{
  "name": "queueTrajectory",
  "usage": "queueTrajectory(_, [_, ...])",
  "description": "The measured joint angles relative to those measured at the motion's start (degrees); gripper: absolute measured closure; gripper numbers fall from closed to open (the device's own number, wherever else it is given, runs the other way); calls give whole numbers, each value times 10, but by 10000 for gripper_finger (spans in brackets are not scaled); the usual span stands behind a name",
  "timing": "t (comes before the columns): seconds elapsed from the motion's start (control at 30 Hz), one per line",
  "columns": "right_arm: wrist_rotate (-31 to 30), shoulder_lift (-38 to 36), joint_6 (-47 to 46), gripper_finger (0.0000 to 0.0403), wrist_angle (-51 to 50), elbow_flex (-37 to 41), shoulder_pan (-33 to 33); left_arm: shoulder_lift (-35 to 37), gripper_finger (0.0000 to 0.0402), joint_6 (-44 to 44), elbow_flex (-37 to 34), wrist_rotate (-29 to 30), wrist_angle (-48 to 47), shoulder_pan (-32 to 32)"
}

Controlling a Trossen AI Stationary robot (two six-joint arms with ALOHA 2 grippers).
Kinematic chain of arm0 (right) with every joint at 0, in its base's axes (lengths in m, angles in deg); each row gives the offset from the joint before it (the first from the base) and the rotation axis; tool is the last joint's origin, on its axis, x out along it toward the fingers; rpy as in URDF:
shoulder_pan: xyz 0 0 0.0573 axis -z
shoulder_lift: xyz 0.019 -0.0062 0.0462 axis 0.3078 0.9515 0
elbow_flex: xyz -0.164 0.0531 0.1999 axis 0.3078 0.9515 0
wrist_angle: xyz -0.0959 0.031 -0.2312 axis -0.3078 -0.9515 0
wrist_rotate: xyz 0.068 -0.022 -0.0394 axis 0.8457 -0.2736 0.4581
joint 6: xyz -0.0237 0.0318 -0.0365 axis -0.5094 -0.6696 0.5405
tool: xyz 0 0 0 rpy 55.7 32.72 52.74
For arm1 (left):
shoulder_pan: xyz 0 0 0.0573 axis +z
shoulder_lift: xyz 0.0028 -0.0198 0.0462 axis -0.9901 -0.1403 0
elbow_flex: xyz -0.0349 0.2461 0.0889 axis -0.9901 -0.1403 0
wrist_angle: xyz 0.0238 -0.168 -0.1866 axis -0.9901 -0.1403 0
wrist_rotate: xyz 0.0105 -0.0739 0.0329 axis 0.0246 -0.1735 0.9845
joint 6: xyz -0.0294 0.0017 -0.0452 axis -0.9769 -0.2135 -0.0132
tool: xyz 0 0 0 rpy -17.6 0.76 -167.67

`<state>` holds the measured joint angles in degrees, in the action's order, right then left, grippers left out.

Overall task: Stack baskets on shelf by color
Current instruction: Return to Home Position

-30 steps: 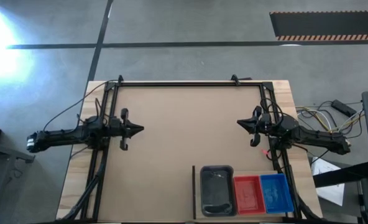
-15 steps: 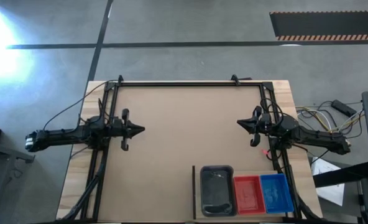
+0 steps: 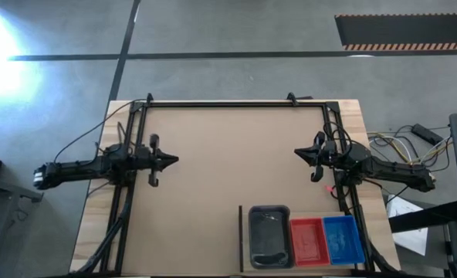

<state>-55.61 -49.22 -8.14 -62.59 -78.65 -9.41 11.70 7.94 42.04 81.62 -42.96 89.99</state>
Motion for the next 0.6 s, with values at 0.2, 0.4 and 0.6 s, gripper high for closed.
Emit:
queueTrajectory(0.2, [-1, 0, 0, 394, 0, 0, -8, 75, 395, 0, 0, 0, 12, 0])
queueTrajectory(0.4, [0, 0, 0, 394, 0, 0, -61, 32, 395, 0, 0, 0, 73, 1])
queueTrajectory(0.6, [1, 0, 0, 394, -1, 0, -110, 10, 395, 0, 0, 0, 76, 1])
